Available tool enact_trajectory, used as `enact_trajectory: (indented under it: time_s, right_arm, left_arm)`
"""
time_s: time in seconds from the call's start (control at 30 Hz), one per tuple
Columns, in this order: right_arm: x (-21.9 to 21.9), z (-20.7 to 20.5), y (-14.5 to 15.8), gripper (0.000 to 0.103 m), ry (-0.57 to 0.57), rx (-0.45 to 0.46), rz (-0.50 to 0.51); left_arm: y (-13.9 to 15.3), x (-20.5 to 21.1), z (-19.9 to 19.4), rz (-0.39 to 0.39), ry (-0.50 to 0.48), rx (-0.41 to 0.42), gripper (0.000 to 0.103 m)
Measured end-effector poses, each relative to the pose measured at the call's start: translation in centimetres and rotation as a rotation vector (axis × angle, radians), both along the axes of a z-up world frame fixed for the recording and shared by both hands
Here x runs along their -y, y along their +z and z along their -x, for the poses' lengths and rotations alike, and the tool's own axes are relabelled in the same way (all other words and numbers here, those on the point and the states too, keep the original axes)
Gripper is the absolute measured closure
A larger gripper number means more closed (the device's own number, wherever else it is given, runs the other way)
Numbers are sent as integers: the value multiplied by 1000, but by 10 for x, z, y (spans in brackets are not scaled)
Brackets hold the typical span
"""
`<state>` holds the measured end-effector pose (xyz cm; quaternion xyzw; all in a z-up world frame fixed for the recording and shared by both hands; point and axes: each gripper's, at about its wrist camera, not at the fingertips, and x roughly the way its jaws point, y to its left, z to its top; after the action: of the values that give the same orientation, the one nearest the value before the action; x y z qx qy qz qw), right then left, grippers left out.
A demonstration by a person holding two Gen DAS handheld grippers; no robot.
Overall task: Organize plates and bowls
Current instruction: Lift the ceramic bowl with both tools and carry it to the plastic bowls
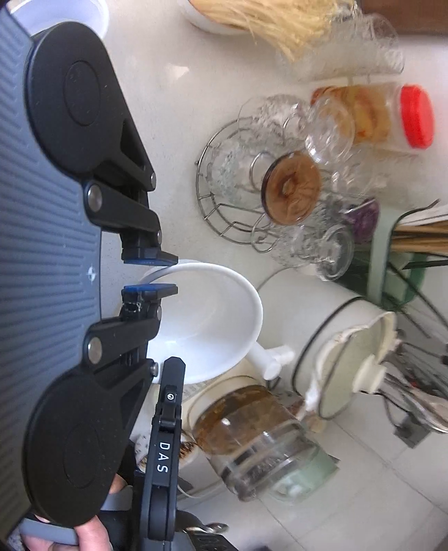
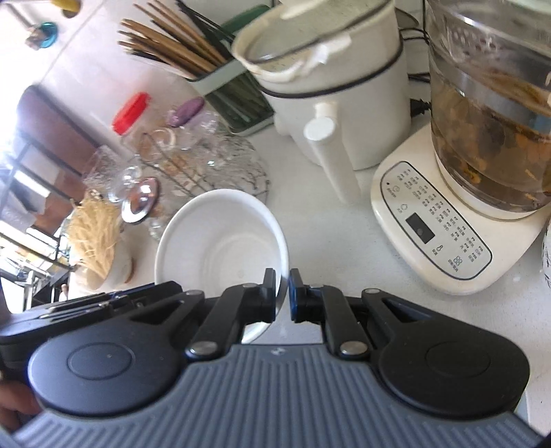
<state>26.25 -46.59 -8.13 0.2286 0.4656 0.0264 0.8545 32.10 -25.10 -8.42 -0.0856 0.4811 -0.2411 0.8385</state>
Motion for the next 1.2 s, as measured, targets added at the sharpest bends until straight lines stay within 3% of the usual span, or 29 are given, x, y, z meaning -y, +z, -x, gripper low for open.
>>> enact_trajectory:
  time_s: [0.43, 1.2]
  right_arm:
    - [-48, 12, 34, 93, 80, 91, -11]
    - [-169, -3, 54, 93, 350, 150, -27]
  left_arm:
    - [42, -60, 46, 27, 112, 101, 92]
    - [57, -194, 91, 43, 371, 130, 92]
